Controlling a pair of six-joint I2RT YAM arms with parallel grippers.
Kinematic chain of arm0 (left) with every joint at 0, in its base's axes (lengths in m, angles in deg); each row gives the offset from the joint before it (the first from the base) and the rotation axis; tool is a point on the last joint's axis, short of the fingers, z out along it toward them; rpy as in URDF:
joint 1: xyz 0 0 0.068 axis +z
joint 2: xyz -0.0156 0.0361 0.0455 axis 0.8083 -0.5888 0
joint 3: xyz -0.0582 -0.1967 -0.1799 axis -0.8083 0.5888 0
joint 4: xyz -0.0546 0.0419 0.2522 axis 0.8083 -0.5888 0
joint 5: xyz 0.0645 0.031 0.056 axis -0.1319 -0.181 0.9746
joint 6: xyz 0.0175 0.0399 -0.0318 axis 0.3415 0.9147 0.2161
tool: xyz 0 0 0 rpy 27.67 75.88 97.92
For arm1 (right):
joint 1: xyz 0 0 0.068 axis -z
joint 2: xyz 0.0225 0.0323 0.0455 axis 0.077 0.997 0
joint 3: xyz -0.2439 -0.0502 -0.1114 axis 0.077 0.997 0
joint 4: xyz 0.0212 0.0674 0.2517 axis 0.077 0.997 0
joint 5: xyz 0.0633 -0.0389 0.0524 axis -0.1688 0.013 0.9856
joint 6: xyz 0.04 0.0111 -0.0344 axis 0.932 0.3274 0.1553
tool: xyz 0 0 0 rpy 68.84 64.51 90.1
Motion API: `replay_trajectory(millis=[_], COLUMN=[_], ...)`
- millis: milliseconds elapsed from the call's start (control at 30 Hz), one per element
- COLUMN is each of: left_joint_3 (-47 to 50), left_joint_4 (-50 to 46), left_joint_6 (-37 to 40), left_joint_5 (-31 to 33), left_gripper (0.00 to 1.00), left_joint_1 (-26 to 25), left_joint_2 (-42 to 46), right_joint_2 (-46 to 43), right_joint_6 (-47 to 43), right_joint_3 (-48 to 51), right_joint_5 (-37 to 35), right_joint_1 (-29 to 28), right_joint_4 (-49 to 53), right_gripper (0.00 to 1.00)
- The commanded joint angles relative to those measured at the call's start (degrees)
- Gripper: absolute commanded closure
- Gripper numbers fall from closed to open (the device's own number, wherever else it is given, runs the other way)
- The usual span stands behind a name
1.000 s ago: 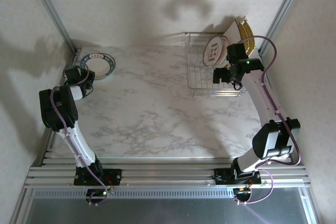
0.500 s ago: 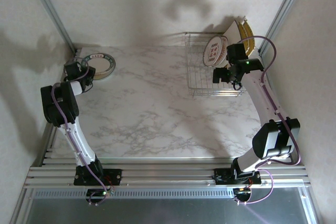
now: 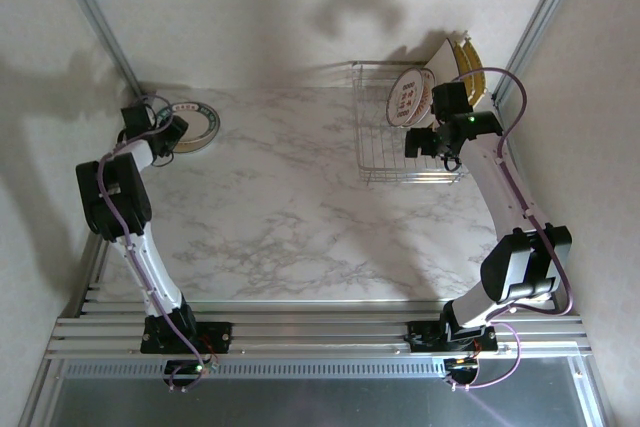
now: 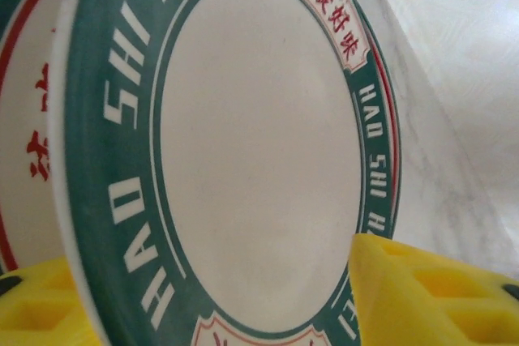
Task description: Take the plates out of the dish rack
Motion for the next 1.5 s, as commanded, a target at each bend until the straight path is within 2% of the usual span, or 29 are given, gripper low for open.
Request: replay_trajectory(millis=[0, 100, 367, 600, 867, 1200, 1300, 1467], left_joint_3=[-2.68, -4.71, -5.10, -5.75, -7.32, -10.54, -10.26, -8.67], left_joint_4=[-10.17, -15.11, -19.53, -21.36, -25.10, -30.86, -31.65, -32.80], left_joint_6=[8.04, 12.23, 17.28, 19.40, 22.22, 25.87, 26.70, 29.50], left_joint_5=[3.70, 6.68, 12.66, 14.56, 16.56, 21.99, 24.06, 23.98], left_gripper=[0.35, 0.28, 0.09, 0.00, 0.00, 0.00, 0.00, 0.00], left_joint_1=[-0.26, -0.87, -1.71, -1.80, -1.89, -2.83, -3.65, -7.44], left_joint_2=[-0.86, -1.06, 1.05, 1.95, 2.20, 2.29, 4.67, 10.21], right_joint_2=[-0.15, -0.24, -0.55, -1.49, -2.50, -3.70, -3.25, -1.60], right_joint_6=[-0.44, -0.36, 0.00, -0.07, -0.27, -0.09, -0.22, 0.67], right_joint_3=[-1.92, -1.65, -1.99, -1.82, -2.59, -2.25, -2.84, -4.25], right_joint_5=[0.55, 1.01, 2.06, 2.61, 2.53, 3.02, 3.33, 3.76], right_joint_1=[0.40, 0.33, 0.38, 0.33, 0.38, 0.34, 0.34, 0.24], right_joint_4=[-0.45, -0.82, -0.85, -0.44, 0.53, 0.61, 0.61, 0.00], right_gripper=[0.01, 0.01, 0.01, 0.01, 0.01, 0.01, 0.01, 0.01])
